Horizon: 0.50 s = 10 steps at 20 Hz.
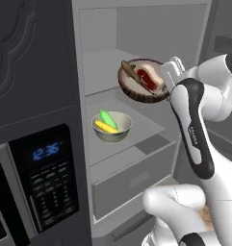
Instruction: Place the bowl with the corns on the second highest shelf of the fridge. Place the bowl with the fish and steak on the top shelf of the fridge.
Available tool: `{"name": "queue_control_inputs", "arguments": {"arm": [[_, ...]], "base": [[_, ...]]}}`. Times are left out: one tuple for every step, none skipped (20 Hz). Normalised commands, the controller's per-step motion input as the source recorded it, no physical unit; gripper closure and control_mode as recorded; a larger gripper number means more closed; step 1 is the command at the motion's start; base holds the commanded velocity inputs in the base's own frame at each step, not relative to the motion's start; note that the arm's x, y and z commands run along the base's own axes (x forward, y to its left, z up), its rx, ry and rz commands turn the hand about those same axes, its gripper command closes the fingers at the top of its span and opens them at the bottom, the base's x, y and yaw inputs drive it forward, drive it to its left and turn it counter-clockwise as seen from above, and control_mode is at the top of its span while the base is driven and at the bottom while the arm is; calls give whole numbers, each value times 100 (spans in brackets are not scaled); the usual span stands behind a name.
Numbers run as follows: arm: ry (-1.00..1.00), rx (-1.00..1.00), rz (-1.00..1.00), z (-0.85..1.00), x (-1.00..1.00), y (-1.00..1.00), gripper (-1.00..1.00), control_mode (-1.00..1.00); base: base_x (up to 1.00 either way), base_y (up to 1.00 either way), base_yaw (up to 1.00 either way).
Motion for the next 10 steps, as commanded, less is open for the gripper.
{"name": "queue_control_inputs", "arguments": {"arm": [[0,3,-5,0,100,39,100,-100],[0,0,-6,0,100,46,100,-100],[0,0,-6,0,100,46,100,-100],[0,0,-5,0,100,49,100,-100],[0,0,-5,0,100,49,100,-100],[0,0,-5,0,100,47,100,-100],[0,0,-4,0,100,44,100,-100],[0,0,-3,0,100,40,100,-100],[0,0,-3,4,100,39,100,-100],[0,0,-3,11,100,36,100,-100]], "base": [[0,0,0],[0,0,0],[0,0,0],[0,0,0],[0,0,0],[0,0,0],[0,0,0],[0,0,0],[0,0,0],[0,0,0]]}}
